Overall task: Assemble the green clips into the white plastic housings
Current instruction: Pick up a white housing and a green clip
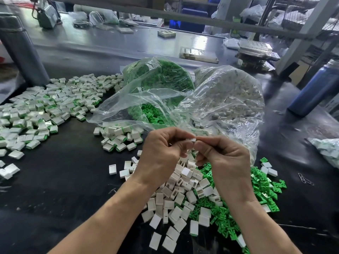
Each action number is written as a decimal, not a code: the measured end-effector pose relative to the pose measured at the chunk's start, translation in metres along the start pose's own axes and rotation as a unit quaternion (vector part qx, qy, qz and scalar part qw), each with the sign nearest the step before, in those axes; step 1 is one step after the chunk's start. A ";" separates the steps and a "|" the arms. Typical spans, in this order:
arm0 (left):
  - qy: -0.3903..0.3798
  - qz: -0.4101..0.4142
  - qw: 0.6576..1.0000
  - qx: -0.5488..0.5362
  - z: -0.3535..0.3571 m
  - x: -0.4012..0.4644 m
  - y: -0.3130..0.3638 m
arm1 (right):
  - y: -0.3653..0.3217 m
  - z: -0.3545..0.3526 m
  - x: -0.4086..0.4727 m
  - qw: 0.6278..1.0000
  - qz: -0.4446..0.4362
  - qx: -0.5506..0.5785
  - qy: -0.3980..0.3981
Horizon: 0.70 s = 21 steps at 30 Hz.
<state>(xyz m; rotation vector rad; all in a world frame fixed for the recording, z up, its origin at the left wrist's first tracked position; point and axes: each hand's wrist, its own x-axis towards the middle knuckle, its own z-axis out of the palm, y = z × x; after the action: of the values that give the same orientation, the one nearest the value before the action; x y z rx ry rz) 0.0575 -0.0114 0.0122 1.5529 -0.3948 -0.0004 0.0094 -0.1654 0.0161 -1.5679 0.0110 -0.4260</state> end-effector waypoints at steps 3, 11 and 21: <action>-0.005 -0.014 0.999 -0.035 0.001 0.001 0.001 | -0.002 0.000 0.000 1.000 0.015 0.025 -0.002; -0.021 -0.020 0.999 0.014 0.001 0.000 0.003 | -0.004 0.010 0.002 0.988 0.106 0.111 -0.024; -0.074 0.001 0.997 -0.005 0.015 -0.004 0.011 | 0.002 0.016 0.005 0.974 0.193 0.115 -0.003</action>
<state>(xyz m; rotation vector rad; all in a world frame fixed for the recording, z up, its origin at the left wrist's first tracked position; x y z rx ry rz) 0.0476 -0.0246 0.0215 1.5482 -0.5125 -0.1165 0.0195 -0.1512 0.0159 -1.3003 0.2510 -0.1110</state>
